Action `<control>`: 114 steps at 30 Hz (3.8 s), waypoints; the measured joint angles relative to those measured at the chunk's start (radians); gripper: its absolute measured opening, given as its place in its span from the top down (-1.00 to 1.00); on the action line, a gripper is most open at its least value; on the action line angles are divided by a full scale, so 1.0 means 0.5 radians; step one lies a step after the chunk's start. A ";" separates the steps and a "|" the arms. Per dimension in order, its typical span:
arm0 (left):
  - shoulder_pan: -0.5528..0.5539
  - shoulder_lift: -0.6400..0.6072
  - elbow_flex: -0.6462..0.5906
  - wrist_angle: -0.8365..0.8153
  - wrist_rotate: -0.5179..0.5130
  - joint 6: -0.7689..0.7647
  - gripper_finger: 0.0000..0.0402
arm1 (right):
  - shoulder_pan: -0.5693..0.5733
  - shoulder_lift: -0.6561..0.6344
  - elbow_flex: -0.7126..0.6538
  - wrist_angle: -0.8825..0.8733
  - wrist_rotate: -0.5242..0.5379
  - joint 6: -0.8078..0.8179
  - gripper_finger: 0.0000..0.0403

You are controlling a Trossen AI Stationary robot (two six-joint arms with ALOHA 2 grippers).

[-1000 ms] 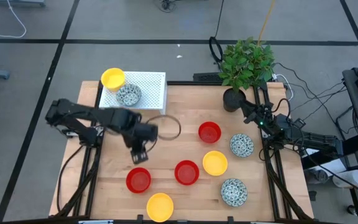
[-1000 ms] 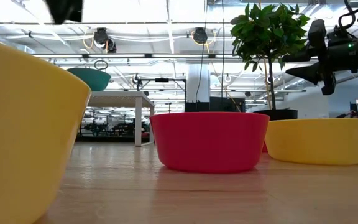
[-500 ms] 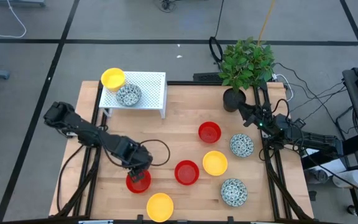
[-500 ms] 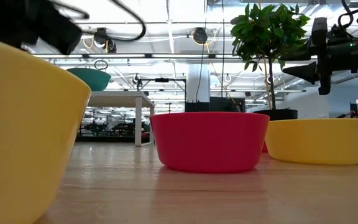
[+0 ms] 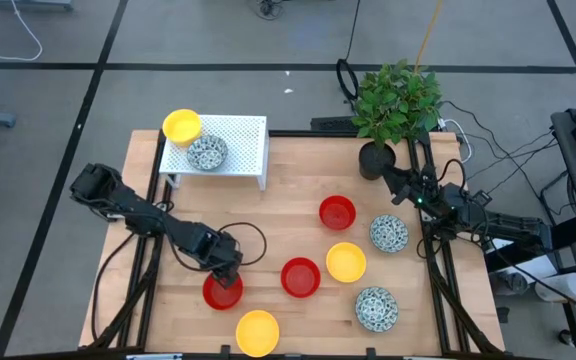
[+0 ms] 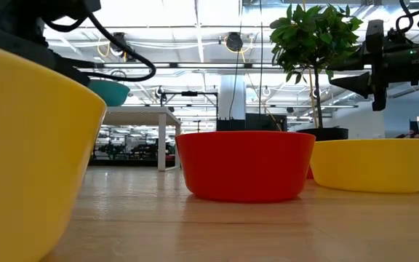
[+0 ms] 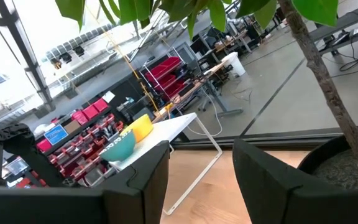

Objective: Pick & Place Mini bowls
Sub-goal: Put the red bowl on the shelf, then stack the red bowl on the red bowl on the shelf

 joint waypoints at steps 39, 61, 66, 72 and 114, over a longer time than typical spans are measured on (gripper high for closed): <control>1.881 -0.002 1.430 -0.452 -0.181 1.944 0.89 | 0.000 0.001 0.000 -0.058 -0.066 0.043 0.18; 2.640 0.273 1.433 -0.552 -0.123 2.514 0.97 | 0.000 0.151 0.000 0.113 -0.085 -0.052 0.18; 2.670 0.282 1.433 -0.547 -0.248 2.514 0.81 | 0.000 0.208 0.000 0.153 -0.085 -0.054 0.18; 2.664 0.282 1.433 -0.504 -0.271 2.515 0.49 | 0.000 0.246 0.000 0.215 -0.088 -0.057 0.18; 1.488 0.238 2.004 -0.607 -0.032 2.527 -0.04 | 0.149 1.440 1.044 -0.949 -0.987 -0.528 0.18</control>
